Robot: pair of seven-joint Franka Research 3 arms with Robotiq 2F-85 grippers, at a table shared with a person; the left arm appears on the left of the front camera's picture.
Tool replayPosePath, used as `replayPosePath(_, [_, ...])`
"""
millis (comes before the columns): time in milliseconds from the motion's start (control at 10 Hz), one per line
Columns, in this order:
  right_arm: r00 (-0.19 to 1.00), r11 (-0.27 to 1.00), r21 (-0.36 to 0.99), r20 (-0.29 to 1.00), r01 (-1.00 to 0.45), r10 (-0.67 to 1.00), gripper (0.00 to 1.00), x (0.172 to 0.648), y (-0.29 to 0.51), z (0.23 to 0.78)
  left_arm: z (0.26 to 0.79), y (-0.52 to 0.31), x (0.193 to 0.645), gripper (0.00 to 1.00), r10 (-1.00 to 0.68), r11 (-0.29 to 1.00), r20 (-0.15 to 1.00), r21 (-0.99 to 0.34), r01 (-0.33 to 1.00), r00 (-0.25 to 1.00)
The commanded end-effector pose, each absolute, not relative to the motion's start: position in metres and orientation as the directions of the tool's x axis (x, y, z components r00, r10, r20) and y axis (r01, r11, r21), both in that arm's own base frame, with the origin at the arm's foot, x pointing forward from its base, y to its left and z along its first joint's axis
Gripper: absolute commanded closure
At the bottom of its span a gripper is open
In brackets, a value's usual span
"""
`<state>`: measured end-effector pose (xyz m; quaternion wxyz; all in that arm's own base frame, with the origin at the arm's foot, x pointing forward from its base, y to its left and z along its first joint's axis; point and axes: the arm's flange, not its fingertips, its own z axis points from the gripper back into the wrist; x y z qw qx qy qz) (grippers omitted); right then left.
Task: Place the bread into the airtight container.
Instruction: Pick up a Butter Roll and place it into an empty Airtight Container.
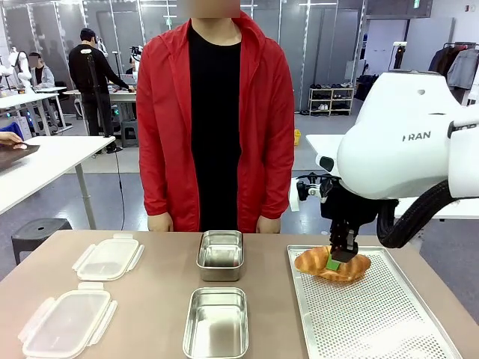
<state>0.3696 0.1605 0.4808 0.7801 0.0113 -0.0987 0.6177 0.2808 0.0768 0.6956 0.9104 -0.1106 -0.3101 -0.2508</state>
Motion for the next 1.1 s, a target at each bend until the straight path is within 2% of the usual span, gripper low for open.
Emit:
replayPosePath(0, [0.198,0.219,-0.114,0.168,-0.969,0.966,0.74,0.372,0.158,0.48,0.698,0.077,0.281,0.0,-0.393,0.846,0.622,-0.045,0.531,0.678])
replayPosePath(200, [0.219,0.238,-0.105,0.167,-0.966,0.961,0.74,0.37,0.159,0.481,0.698,0.077,0.281,0.0,-0.393,0.846,0.622,-0.045,0.531,0.678])
replayPosePath(400, [0.308,0.326,-0.052,0.221,-0.944,0.926,0.74,0.344,0.207,0.471,0.698,0.077,0.281,0.0,-0.393,0.846,0.622,-0.045,0.531,0.678])
replayPosePath(500, [0.303,0.32,-0.043,0.23,-0.946,0.925,0.74,0.336,0.233,0.469,0.698,0.077,0.281,0.0,-0.393,0.846,0.622,-0.045,0.531,0.678])
replayPosePath(1000, [0.433,0.446,-0.024,0.191,-0.895,0.881,0.74,0.332,0.331,0.44,0.698,0.077,0.281,0.0,-0.393,0.846,0.622,-0.045,0.531,0.678])
